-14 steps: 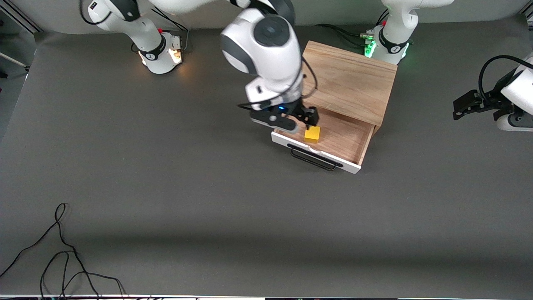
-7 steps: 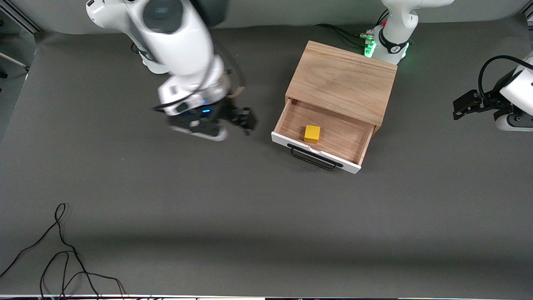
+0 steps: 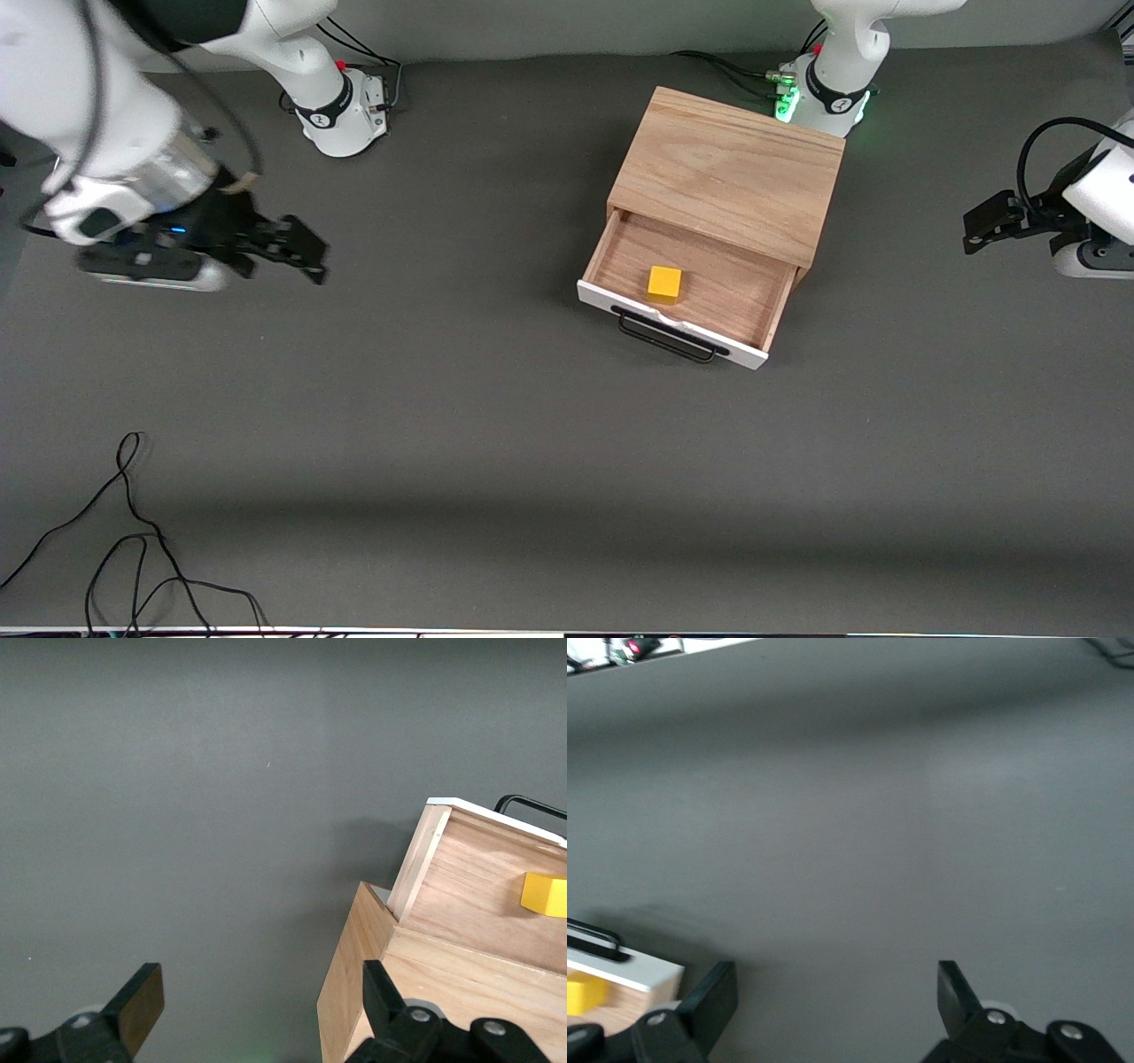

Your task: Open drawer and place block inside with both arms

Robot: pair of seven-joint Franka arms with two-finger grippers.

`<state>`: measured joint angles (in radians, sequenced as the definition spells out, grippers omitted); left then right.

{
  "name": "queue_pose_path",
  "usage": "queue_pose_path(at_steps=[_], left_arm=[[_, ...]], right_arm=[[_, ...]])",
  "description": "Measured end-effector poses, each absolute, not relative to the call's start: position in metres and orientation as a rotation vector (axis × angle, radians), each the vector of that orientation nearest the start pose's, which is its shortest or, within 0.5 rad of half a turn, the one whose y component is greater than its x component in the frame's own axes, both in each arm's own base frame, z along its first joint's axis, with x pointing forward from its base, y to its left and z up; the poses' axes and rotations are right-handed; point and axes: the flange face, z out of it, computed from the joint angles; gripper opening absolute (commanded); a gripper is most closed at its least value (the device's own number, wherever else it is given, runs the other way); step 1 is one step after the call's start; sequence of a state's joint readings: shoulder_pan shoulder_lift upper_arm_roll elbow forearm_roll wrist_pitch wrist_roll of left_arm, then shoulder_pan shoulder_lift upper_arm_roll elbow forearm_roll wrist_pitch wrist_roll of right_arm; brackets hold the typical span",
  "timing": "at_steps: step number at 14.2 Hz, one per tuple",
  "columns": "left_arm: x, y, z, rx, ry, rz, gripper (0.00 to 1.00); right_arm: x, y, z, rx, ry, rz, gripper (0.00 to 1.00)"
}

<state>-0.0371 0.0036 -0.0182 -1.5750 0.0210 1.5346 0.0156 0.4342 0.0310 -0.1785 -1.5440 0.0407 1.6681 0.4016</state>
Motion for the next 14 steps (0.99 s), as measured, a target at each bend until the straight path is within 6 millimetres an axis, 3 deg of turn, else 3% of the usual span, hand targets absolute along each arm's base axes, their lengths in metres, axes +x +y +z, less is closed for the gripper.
queue_pose_path(at_steps=[3, 5, 11, 14], left_arm=[[0.551, -0.029, 0.617, -3.117, 0.111, 0.071, 1.00], [0.550, -0.029, 0.617, -3.117, 0.112, 0.071, 1.00], [0.550, -0.030, 0.617, -3.117, 0.116, 0.074, 1.00], [0.550, -0.031, 0.617, -3.117, 0.118, 0.075, 1.00]], right_arm=[[0.547, 0.078, 0.634, -3.081, 0.175, -0.057, 1.00], [0.544, 0.049, 0.637, -3.081, 0.143, -0.044, 1.00], [0.550, 0.041, 0.628, -3.091, 0.136, -0.026, 1.00], [0.554, 0.034, 0.623, -3.102, 0.026, -0.015, 1.00]])
